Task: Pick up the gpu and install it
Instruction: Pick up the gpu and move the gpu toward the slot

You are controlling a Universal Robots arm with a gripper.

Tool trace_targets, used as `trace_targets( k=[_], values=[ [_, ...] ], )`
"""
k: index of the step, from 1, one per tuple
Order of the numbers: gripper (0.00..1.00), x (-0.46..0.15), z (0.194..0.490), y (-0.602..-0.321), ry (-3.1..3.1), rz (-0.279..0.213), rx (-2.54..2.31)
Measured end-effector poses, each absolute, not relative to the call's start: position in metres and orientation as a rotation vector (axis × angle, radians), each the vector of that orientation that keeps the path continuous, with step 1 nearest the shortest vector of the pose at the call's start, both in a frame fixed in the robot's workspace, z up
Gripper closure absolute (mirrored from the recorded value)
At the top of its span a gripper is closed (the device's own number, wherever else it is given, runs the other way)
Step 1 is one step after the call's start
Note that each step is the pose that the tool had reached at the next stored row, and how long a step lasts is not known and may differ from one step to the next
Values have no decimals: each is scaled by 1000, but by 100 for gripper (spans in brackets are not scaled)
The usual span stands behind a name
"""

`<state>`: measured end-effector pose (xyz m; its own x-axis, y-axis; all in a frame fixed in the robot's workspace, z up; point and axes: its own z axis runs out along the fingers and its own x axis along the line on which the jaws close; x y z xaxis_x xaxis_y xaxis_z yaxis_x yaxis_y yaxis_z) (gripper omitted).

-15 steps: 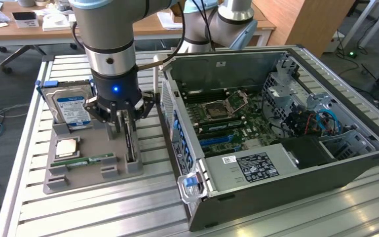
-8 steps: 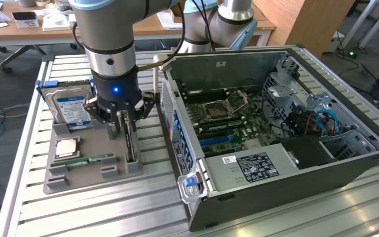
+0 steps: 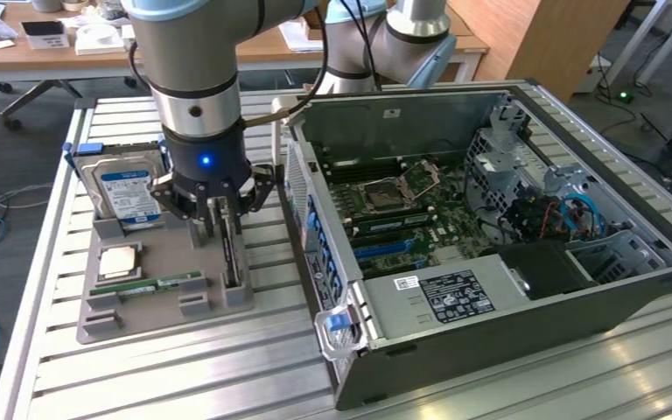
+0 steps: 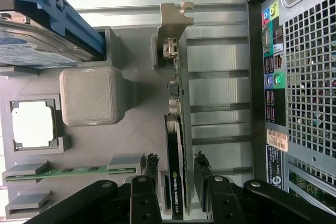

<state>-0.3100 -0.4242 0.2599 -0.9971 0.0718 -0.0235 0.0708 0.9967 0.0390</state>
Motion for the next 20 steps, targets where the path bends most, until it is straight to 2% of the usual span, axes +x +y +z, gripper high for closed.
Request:
trace_targets(
  k=[20],
  values=[
    [58,-310,251,-424,3114,59,111]
  ],
)
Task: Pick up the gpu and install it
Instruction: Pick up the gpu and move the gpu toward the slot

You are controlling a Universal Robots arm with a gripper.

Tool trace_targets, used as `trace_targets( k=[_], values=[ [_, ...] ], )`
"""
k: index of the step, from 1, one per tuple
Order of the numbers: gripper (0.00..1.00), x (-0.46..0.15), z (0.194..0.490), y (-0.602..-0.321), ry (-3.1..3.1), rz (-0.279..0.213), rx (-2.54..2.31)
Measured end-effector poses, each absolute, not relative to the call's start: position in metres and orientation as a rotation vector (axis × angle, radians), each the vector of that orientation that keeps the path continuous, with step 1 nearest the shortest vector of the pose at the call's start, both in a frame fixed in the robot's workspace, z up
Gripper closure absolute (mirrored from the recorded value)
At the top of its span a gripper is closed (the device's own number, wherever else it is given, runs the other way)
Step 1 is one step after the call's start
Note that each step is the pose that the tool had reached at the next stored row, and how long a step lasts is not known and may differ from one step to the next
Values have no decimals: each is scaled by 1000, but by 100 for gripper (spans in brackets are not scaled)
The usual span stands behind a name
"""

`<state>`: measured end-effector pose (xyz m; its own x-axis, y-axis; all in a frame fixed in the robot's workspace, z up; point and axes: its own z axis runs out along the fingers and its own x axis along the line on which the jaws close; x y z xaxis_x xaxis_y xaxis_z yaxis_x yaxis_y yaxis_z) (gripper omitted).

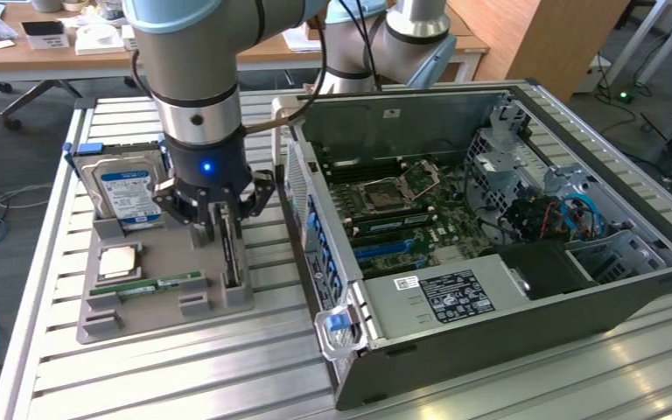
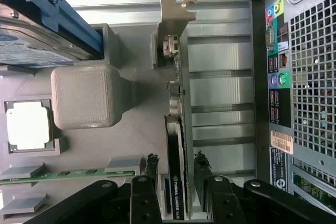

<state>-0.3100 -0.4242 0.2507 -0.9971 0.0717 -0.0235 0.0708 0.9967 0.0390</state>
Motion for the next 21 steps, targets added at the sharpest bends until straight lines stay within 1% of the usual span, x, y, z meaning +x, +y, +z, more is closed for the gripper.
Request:
trace_targets(
  k=[21],
  values=[
    [58,-310,242,-420,3114,60,108]
  ],
)
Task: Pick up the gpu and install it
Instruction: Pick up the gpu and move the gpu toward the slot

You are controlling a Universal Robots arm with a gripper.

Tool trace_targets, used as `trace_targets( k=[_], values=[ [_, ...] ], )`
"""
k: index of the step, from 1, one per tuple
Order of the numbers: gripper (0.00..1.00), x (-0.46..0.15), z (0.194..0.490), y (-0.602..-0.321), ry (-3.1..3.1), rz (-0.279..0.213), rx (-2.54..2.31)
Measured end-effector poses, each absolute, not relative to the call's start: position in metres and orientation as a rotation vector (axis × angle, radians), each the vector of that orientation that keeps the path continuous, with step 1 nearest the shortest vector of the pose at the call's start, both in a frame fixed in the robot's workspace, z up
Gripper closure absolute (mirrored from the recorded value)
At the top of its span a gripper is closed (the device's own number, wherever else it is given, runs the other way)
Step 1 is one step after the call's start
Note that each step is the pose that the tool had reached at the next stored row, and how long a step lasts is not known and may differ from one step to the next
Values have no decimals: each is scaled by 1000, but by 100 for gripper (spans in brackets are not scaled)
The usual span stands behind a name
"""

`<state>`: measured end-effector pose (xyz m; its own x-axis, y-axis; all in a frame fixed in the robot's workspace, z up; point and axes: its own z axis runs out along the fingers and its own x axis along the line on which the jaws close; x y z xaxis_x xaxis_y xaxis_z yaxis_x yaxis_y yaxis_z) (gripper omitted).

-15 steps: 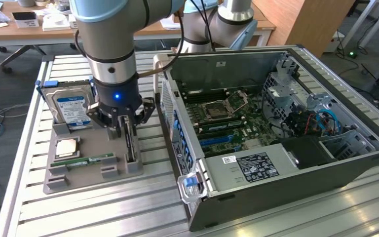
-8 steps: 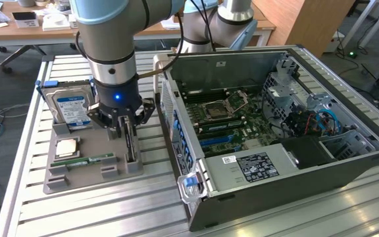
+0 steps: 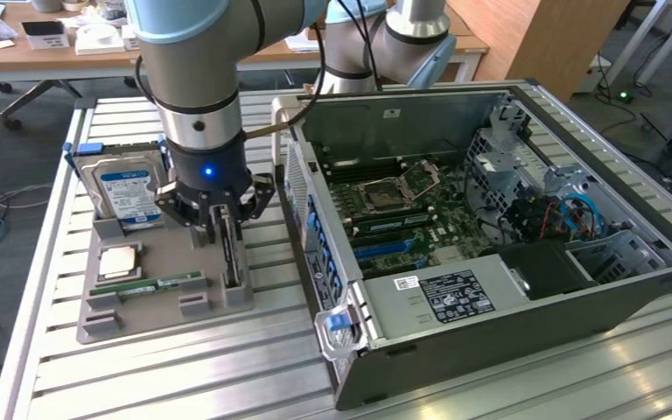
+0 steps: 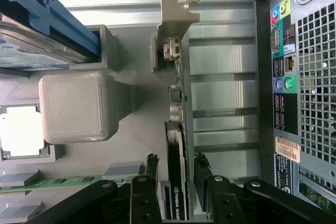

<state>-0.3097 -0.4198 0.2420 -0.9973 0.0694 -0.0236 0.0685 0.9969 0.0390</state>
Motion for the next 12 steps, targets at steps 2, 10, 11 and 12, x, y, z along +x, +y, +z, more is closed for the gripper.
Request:
trace_targets(
  k=[2,10,11,12],
  values=[
    [58,-310,242,-420,3114,59,108],
    [58,-310,235,-420,3115,59,108],
    [58,-310,235,-419,3114,60,108],
    [58,-310,234,-418,3114,59,108]
  ],
)
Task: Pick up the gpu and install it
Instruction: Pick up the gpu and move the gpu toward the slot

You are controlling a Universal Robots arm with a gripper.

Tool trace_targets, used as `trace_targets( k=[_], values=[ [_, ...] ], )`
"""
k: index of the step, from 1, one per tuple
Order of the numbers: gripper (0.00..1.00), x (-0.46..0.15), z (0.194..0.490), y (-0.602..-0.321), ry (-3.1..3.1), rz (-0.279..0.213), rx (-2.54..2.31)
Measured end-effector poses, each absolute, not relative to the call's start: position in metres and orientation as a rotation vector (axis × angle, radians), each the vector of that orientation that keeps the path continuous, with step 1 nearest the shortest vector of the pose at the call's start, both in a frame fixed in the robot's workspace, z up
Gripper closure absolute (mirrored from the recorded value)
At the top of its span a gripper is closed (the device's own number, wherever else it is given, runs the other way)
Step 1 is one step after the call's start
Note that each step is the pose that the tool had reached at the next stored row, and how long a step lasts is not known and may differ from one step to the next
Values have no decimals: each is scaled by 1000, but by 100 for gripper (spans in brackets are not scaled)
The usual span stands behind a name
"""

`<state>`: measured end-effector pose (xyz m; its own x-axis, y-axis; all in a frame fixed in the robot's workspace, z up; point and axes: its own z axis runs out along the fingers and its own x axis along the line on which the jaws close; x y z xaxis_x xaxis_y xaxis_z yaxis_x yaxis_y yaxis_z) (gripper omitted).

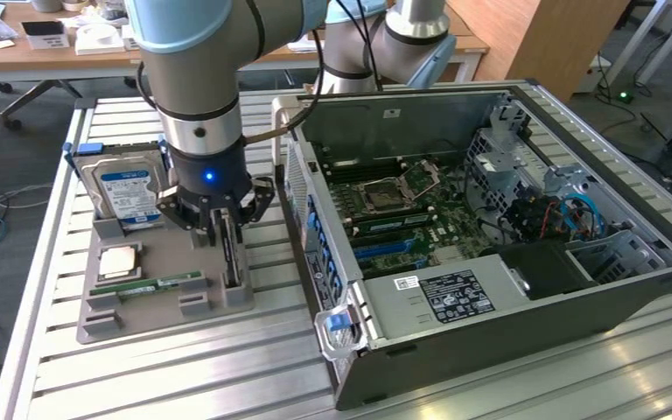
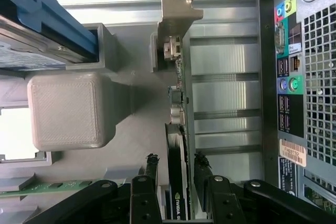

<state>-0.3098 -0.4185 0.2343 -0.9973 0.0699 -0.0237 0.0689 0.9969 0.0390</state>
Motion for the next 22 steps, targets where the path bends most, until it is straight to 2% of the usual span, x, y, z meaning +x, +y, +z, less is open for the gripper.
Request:
trace_targets(
  k=[22],
  values=[
    [58,-310,229,-412,3114,61,102]
  ],
)
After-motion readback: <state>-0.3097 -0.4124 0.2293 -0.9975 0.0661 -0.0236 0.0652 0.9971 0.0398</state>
